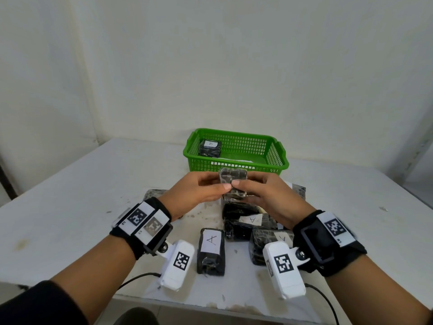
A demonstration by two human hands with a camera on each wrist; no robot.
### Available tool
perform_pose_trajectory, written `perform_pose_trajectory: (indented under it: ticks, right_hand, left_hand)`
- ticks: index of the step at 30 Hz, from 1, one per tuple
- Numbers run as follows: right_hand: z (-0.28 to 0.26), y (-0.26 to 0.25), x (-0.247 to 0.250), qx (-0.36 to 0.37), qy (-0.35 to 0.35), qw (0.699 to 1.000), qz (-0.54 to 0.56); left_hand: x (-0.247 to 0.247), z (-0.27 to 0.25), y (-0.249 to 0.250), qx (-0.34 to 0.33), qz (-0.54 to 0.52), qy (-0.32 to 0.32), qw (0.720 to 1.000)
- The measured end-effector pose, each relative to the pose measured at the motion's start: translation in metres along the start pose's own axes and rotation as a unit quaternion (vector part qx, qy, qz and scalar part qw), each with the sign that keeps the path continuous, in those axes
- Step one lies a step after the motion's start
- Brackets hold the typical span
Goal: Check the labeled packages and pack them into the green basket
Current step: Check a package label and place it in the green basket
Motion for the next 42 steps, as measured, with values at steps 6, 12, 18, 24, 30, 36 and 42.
perform_pose_trajectory:
  ticks: [6, 12, 18, 24, 30, 36, 42]
  right_hand:
    - [-0.004, -0.001, -0.003, -0.024, -0.013, 1.000, 0.014]
    - [-0.003, 0.000, 0.002, -0.009, 0.014, 1.000, 0.000]
    - [-0.002, 0.006, 0.000, -0.032, -0.001, 0.999, 0.004]
    - [-0.006, 0.000, 0.000, -0.030, 0.014, 0.999, -0.022]
    - [-0.013, -0.004, -0.006, -0.097, -0.016, 0.995, 0.005]
    - [-0.012, -0.002, -0.004, -0.061, 0.031, 0.997, 0.029]
    - [-0.012, -0.009, -0.003, 0.022, 0.025, 0.999, -0.043]
  left_hand:
    - [0.005, 0.004, -0.004, 0.010, 0.013, 0.057, 0.998]
    - [0.002, 0.000, -0.002, 0.016, -0.035, 0.037, 0.999]
    - [0.004, 0.002, -0.003, 0.012, -0.020, 0.046, 0.999]
    - [0.005, 0.000, -0.005, 0.002, -0.031, 0.070, 0.997]
    - [0.009, -0.001, 0.001, -0.080, 0.024, 0.068, 0.994]
    - [0.003, -0.004, 0.003, -0.087, 0.022, 0.003, 0.996]
    - [0.004, -0.004, 0.009, -0.088, 0.092, 0.108, 0.986]
Point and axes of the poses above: each hand's wrist, its own z-axis towards the middle knuckle, its own x-axis out of the back of the hand, y = z × x, the point moved 4 cm from there along z, towards the middle knuckle, and after that the axes turned 15 degrees about z, right-handed, at the moved point
